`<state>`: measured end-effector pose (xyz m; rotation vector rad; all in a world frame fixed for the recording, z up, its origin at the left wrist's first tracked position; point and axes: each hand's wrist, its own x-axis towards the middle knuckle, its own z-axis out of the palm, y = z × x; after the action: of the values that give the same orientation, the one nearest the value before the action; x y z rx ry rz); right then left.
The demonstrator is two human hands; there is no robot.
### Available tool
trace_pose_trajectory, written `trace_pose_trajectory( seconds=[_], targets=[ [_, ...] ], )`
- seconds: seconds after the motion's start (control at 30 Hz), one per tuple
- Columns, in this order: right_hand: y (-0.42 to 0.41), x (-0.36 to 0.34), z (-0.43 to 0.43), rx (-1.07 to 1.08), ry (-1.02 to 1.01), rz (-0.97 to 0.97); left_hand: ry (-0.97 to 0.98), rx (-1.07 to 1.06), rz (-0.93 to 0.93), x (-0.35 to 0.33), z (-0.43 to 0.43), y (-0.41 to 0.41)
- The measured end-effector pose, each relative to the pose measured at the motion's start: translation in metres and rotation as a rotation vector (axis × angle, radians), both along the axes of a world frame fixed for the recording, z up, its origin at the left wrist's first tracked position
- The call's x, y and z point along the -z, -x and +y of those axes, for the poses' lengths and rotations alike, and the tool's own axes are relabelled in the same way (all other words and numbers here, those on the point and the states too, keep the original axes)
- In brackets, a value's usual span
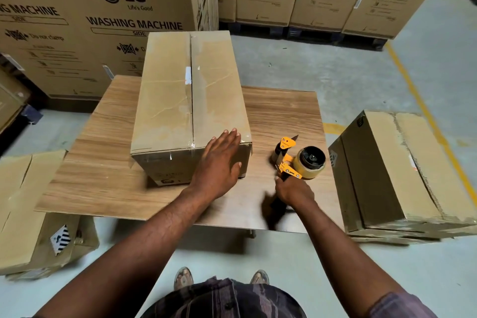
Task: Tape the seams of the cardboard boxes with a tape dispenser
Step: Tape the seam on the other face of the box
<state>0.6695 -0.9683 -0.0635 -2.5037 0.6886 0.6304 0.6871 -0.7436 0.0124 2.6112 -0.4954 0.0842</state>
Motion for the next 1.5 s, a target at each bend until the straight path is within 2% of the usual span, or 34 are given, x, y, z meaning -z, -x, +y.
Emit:
trace_pose_trajectory(
  seconds=[0.03, 0.07, 0.13, 0.2, 0.23, 0.37, 0.5, 0.7, 0.83, 0.97, 1.07, 1.13, 1.2, 1.27, 1.37, 1.5],
  targets=[
    [-0.003, -0.007, 0.007, -0.032, -0.003, -0.079, 0.001, -0.001, -0.002, 0.000, 0.000, 0.000],
    [-0.007, -0.014, 0.015, -0.036, -0.114, -0.198, 0.001, -0.002, -0.003, -0.001, 0.001, 0.000],
    [-0.017, -0.023, 0.036, 0.123, -0.595, -0.441, -0.005, -0.002, 0.001, -0.002, 0.001, 0.000],
    [-0.023, -0.024, 0.058, 0.289, -0.959, -0.528, -0.017, 0.011, 0.006, -0.004, 0.002, -0.001],
    [-0.025, -0.021, 0.068, 0.304, -1.018, -0.541, -0.024, 0.023, 0.009, -0.004, 0.003, -0.001],
    [-0.021, -0.001, 0.105, 0.353, -1.054, -0.565, -0.054, 0.048, 0.012, -0.005, 0.006, -0.003],
    [-0.020, -0.006, 0.115, 0.409, -0.969, -0.629, -0.055, 0.044, 0.017, -0.003, 0.006, -0.002],
    [-0.013, -0.012, 0.123, 0.334, -0.725, -0.715, -0.044, 0.052, 0.014, -0.003, 0.008, -0.003],
    [-0.008, -0.003, 0.112, 0.129, -0.616, -0.679, -0.021, 0.076, 0.011, -0.006, 0.014, -0.008],
    [-0.011, -0.015, 0.084, 0.081, -0.778, -0.598, 0.052, 0.047, 0.006, -0.015, 0.019, -0.023],
    [-0.015, -0.049, 0.063, 0.071, -0.926, -0.669, 0.093, 0.011, -0.044, -0.018, 0.018, -0.032],
    [-0.024, -0.063, 0.060, 0.000, -0.947, -0.717, 0.090, -0.013, -0.050, -0.017, 0.016, -0.035],
    [-0.034, -0.066, 0.064, -0.099, -0.836, -0.732, 0.072, -0.036, -0.066, -0.013, 0.014, -0.035],
    [-0.038, -0.059, 0.067, -0.220, -0.641, -0.758, 0.059, -0.052, -0.098, -0.008, 0.014, -0.034],
    [-0.036, -0.049, 0.064, -0.413, -0.408, -0.867, 0.043, -0.056, -0.148, -0.003, 0.014, -0.031],
    [-0.033, -0.053, 0.060, -0.533, -0.242, -0.831, -0.007, -0.064, -0.156, -0.003, 0.013, -0.028]
  ],
)
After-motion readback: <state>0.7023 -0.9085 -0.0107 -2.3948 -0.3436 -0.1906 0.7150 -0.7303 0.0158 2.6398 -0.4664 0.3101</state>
